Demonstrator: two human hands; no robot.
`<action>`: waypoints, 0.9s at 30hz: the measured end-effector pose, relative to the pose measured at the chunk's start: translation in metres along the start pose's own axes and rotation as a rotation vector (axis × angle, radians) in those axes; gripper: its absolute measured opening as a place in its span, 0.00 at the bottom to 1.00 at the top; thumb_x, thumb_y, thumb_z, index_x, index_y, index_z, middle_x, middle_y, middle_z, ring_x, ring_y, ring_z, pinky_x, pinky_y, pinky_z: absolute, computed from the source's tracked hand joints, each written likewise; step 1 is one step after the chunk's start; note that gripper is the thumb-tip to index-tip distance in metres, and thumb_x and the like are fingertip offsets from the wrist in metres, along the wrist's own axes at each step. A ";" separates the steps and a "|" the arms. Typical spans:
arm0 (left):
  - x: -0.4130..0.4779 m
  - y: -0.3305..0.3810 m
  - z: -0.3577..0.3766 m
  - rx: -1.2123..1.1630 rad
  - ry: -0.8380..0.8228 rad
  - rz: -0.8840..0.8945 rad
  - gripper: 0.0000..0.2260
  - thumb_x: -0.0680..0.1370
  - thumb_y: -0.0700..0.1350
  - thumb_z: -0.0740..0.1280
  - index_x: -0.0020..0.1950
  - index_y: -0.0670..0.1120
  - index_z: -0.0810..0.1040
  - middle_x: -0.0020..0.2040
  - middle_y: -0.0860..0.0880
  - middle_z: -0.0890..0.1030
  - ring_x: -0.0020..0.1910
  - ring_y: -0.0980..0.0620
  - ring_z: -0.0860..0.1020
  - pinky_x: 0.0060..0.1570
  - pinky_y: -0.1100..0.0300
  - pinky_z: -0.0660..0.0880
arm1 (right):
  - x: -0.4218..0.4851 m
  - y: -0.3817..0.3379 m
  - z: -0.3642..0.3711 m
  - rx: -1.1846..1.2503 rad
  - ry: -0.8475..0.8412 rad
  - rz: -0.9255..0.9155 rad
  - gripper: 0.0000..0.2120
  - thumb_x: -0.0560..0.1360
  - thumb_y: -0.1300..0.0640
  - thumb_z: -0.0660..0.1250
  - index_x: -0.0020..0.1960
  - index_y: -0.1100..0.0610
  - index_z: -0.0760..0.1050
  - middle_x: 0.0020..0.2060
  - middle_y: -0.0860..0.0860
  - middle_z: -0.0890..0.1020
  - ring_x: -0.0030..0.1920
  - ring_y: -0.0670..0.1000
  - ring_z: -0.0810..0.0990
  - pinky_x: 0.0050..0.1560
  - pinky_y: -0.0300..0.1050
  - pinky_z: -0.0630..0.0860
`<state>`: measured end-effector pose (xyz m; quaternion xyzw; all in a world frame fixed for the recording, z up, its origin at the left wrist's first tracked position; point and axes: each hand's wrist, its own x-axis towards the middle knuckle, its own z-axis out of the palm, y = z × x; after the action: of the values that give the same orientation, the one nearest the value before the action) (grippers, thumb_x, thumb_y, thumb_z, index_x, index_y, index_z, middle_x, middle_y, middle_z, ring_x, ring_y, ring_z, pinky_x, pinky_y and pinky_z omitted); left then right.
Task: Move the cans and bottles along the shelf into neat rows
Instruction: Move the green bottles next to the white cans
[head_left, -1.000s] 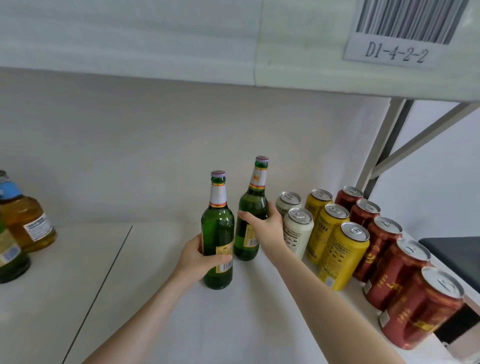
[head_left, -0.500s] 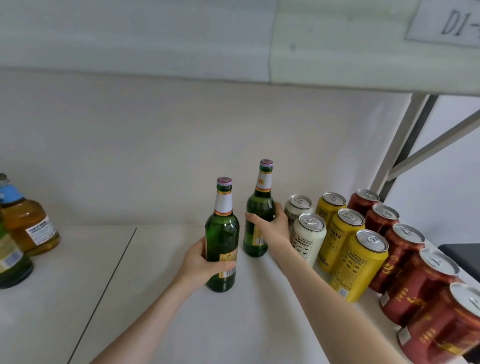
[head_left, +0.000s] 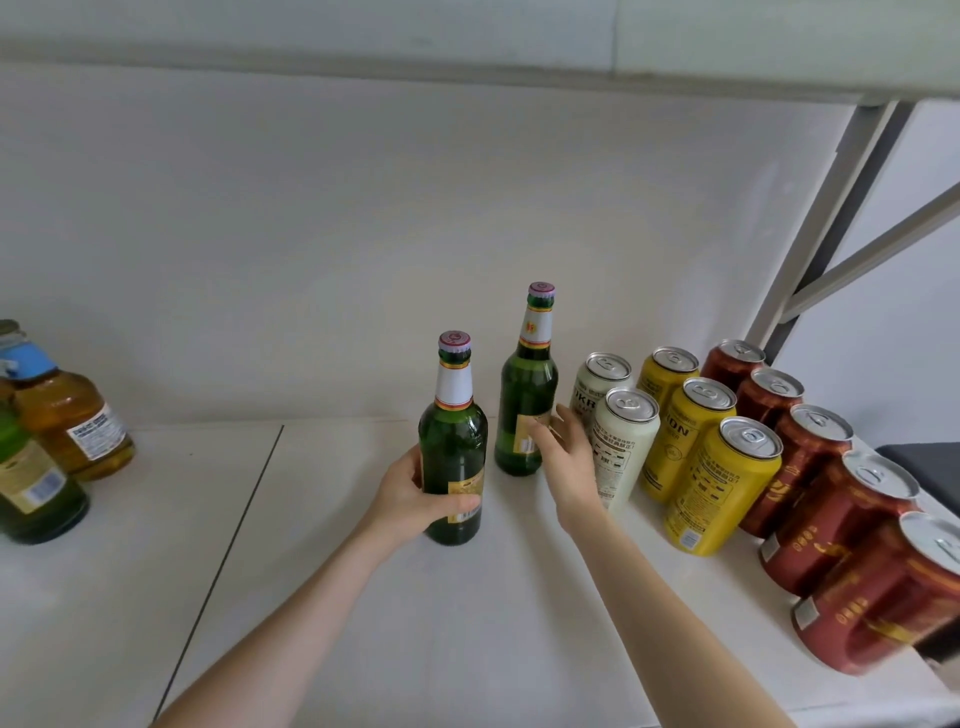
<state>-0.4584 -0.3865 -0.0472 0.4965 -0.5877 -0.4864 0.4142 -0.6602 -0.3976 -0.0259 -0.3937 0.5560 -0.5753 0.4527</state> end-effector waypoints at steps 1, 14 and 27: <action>-0.001 0.001 0.000 -0.004 -0.004 -0.008 0.27 0.55 0.50 0.82 0.52 0.60 0.80 0.49 0.57 0.85 0.48 0.57 0.83 0.44 0.62 0.79 | -0.008 0.004 -0.002 0.005 0.014 -0.007 0.31 0.76 0.52 0.70 0.75 0.52 0.62 0.69 0.50 0.73 0.65 0.49 0.72 0.65 0.47 0.68; -0.013 0.041 -0.017 -0.127 -0.054 -0.157 0.08 0.76 0.55 0.69 0.52 0.55 0.79 0.49 0.56 0.85 0.52 0.57 0.81 0.41 0.63 0.77 | -0.079 0.037 0.004 -0.151 -0.145 0.017 0.28 0.72 0.59 0.75 0.68 0.49 0.68 0.62 0.49 0.76 0.63 0.49 0.74 0.62 0.47 0.72; -0.023 0.051 0.003 -0.129 -0.133 -0.140 0.26 0.63 0.67 0.71 0.55 0.55 0.79 0.54 0.52 0.85 0.55 0.52 0.81 0.44 0.59 0.80 | -0.089 0.031 0.015 -0.204 -0.179 -0.157 0.30 0.69 0.64 0.76 0.66 0.49 0.70 0.57 0.45 0.80 0.55 0.38 0.77 0.50 0.29 0.74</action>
<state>-0.4671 -0.3615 0.0019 0.4755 -0.5452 -0.5827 0.3704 -0.6185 -0.3154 -0.0513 -0.5295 0.5365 -0.5122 0.4117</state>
